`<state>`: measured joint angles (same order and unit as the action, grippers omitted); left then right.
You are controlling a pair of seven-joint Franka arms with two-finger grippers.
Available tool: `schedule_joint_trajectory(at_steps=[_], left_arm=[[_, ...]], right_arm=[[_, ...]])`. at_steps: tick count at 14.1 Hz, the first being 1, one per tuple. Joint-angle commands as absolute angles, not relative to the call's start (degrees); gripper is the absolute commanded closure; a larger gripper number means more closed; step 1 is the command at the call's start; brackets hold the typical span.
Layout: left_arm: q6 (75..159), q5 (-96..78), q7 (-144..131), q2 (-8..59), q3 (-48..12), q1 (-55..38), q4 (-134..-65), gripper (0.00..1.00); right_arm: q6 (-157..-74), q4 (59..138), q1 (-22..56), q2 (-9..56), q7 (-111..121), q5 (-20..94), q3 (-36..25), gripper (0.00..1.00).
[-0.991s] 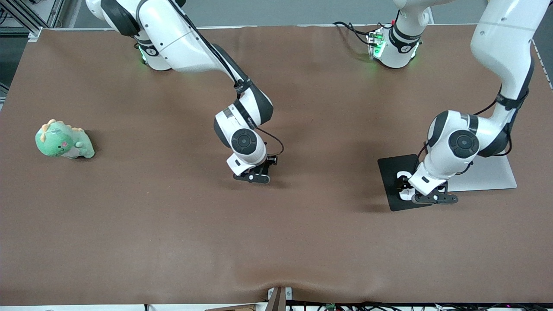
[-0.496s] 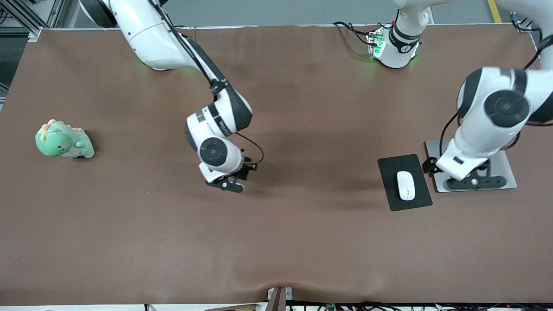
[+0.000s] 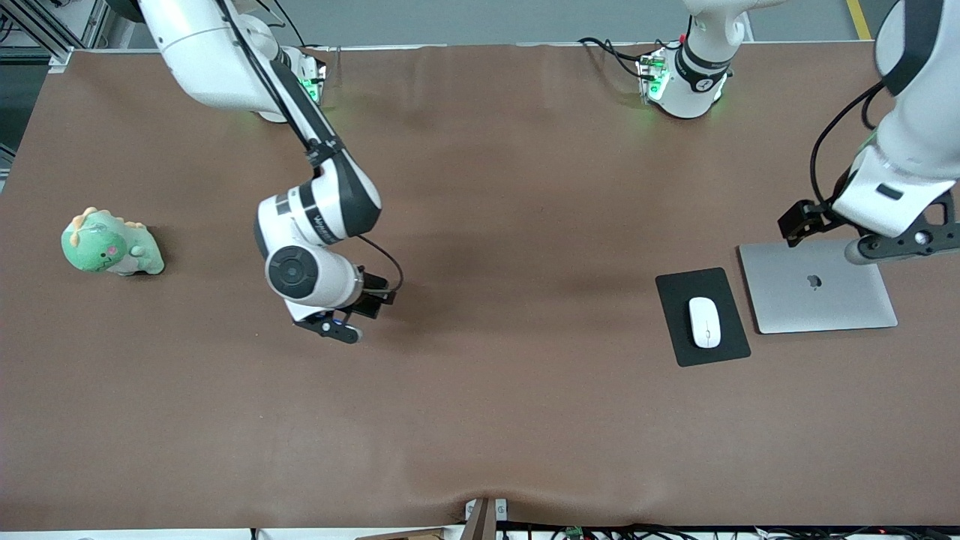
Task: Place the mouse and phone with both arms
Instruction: 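Raise the left gripper away while the right gripper carries the phone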
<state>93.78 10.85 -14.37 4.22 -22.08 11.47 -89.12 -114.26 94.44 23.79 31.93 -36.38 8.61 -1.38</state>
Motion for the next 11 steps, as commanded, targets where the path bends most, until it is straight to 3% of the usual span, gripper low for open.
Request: schedule_joint_trajectory(at_steps=[1, 2, 7, 11], left_arm=[[88.96, 7.83, -11.69, 4.57, -22.15, 12.91, -84.04, 0.0], [88.34, 6.0, -10.38, 3.44, -21.54, 12.83, -83.59, 0.0], [83.86, 4.83, -2.64, -0.17, -5.48, -0.77, -84.2, 0.0], [83.5, 2.55, -2.46, -3.42, -4.22, -1.14, -87.54, 0.0]], right_arm=[[-115.05, 100.54, 19.0, 26.64, -30.17, 7.73, -0.26, 1.0], [-115.14, 101.24, 17.85, 26.2, -29.62, 7.73, -0.26, 1.0], [-119.69, 109.04, 11.96, 21.99, -19.11, 7.56, -0.35, 1.0], [-124.71, 114.86, 8.7, 20.48, -14.77, 7.12, -0.53, 1.0]])
